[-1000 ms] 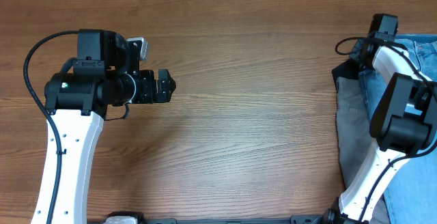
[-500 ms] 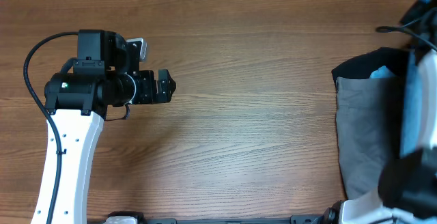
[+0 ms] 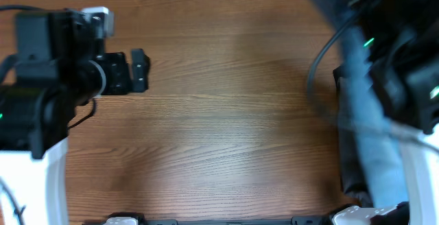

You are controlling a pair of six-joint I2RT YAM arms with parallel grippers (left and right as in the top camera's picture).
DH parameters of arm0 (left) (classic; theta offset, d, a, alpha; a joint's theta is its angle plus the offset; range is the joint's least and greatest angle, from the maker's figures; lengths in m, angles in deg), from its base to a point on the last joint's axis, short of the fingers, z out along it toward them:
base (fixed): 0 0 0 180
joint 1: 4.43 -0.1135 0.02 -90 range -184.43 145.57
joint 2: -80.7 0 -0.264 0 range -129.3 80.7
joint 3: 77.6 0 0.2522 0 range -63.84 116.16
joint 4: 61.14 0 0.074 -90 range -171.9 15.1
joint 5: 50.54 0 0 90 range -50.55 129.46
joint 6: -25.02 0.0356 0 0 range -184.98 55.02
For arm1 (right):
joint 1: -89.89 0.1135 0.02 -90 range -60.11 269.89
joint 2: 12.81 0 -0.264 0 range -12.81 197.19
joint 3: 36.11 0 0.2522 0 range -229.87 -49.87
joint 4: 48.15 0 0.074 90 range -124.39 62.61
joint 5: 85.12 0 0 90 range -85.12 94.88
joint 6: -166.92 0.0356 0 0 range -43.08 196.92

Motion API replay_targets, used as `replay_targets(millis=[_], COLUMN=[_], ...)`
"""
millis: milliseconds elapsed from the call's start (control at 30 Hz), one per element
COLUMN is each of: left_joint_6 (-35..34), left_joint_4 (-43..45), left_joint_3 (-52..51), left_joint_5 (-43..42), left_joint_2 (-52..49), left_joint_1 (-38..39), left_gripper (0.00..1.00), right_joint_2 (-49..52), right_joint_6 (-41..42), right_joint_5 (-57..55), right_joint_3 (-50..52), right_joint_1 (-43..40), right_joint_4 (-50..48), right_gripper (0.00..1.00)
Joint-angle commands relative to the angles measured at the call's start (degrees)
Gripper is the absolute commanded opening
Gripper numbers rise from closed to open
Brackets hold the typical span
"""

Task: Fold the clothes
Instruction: 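Lift the jeans with the right gripper and drag them leftward onto the table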

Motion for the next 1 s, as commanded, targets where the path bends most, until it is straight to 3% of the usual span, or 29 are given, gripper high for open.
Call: replay_targets(millis=[0,33,100,167,333,600,967], left_joint_6=[-0.6,-0.6,-0.6,-0.6,-1.9,-1.6,-4.0], left_joint_4=[-3.1,-4.5,-5.9,-6.8,-6.7,-10.9,-4.3], left_joint_3=[10.5,13.6,17.6,21.1,22.8,20.2,19.5], left_joint_5=[9.0,10.8,12.2,12.2,11.4,5.0,3.9], left_joint_2=[0.5,0.5,0.5,0.5,1.3,-9.2,-34.1], left_joint_1=[0.2,0.2,0.2,0.3,0.3,1.5,1.5], left_gripper=[1.00,1.00,1.00,1.00,1.00,1.00,1.00], right_joint_2=[-0.5,-0.1,0.2,-0.1,-3.0,-9.6,-10.3], right_joint_6=[-1.7,-1.7,-1.6,-1.6,-1.6,5.2,16.7], right_joint_5=[-1.5,-4.8,-9.6,-13.0,-14.4,-14.3,-14.3], right_joint_3=[-1.8,-1.8,-1.8,-1.8,-1.8,-1.8,-1.8], right_joint_1=[9.9,13.1,16.0,17.6,17.7,17.7,17.6], right_joint_4=[2.0,3.9,6.3,7.9,9.4,14.0,29.1], right_gripper=[0.49,0.66,0.68,0.78,0.89,0.92,0.95])
